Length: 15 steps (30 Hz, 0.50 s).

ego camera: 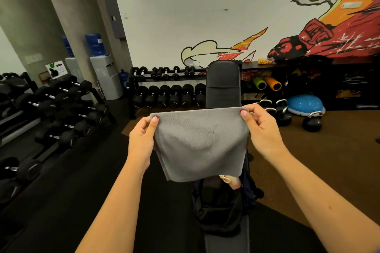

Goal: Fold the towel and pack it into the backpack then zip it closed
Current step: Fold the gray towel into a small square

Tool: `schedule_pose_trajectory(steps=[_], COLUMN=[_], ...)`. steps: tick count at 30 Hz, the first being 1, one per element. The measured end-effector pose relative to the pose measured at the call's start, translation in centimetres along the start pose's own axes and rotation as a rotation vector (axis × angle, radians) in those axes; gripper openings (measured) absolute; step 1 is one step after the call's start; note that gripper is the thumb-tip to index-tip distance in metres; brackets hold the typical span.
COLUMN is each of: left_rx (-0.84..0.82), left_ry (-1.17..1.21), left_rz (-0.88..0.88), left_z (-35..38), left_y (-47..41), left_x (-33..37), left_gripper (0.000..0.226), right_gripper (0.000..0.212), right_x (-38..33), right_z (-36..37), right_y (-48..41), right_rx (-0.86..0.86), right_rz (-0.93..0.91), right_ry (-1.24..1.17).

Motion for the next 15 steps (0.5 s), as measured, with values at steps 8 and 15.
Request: schedule_pose_trajectory(steps=[8,15], left_rx=[0.013,0.056], left_ry=[0.034,0.001], left_rz=[-0.011,-0.153], left_z=[0.5,0.3], left_y=[0.5,0.7], left_x=[0.2,-1.5], left_gripper=[0.018,0.008], right_gripper=[0.022,0.019], right_x=[0.7,2.0], right_z=[-0.2,-1.2], right_y=[1.2,1.9], right_rx=[0.244,0.355], right_rz=[-0.026,0.047], right_ry=[0.037,0.098])
Point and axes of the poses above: each hand's wrist, its own y-axis away from the middle knuckle, its own z-axis out of the palm, x = y × z, the point moved 8 cm from there along -y, towards the middle knuckle, and after that the axes turned 3 degrees about -y, right-handed, at the moved point
